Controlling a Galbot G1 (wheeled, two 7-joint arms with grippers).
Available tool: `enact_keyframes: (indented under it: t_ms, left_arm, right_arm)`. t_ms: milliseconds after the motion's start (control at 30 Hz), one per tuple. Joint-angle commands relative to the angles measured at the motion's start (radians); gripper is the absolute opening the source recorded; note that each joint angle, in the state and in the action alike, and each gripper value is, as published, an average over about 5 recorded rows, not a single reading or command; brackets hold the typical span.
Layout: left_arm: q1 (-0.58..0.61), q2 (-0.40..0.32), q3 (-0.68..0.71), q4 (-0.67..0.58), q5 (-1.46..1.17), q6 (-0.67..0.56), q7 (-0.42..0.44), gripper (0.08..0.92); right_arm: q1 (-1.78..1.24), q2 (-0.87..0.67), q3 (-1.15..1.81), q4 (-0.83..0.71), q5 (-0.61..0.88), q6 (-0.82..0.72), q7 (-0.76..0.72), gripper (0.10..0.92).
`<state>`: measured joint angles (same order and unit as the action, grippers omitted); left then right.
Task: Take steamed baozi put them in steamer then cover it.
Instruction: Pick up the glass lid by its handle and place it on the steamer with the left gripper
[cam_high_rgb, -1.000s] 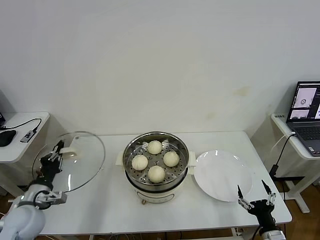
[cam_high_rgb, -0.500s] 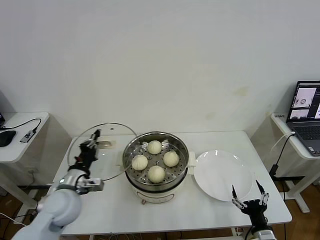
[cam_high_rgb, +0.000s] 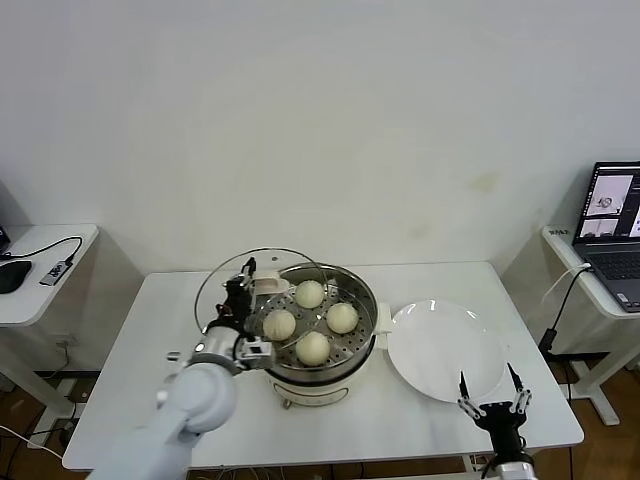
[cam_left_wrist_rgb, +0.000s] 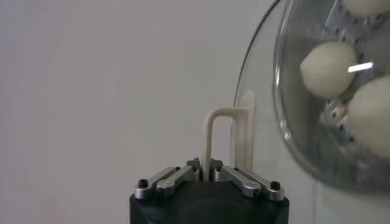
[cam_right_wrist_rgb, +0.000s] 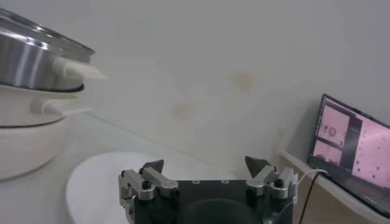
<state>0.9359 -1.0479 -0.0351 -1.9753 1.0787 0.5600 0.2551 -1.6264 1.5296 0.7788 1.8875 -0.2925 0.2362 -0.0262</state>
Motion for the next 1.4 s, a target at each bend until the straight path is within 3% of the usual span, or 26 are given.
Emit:
enact_keyframes:
  t_ms: [33, 233, 567, 1400]
  left_arm:
    - [-0.057, -0.169, 0.09, 0.044, 0.179, 0.069, 0.072, 0.155]
    - [-0.049, -0.238, 0.089, 0.074, 0.233, 0.07, 0.082, 0.155]
    - [-0.056, -0.285, 0.114, 0.118, 0.279, 0.058, 0.083, 0.155]
    - [-0.007, -0.29, 0.124, 0.129, 0.317, 0.04, 0.084, 0.155]
  right_arm:
    - [0.01, 0.041, 0.001, -0.019, -0.106, 0.03, 0.033, 0.823]
    - [0.007, 0.044, 0.0, -0.025, -0.101, 0.044, 0.041, 0.823]
    - [0.006, 0.042, 0.001, -0.031, -0.083, 0.047, 0.04, 0.823]
    - [0.013, 0.043, 0.0, -0.061, -0.12, 0.068, 0.041, 0.823]
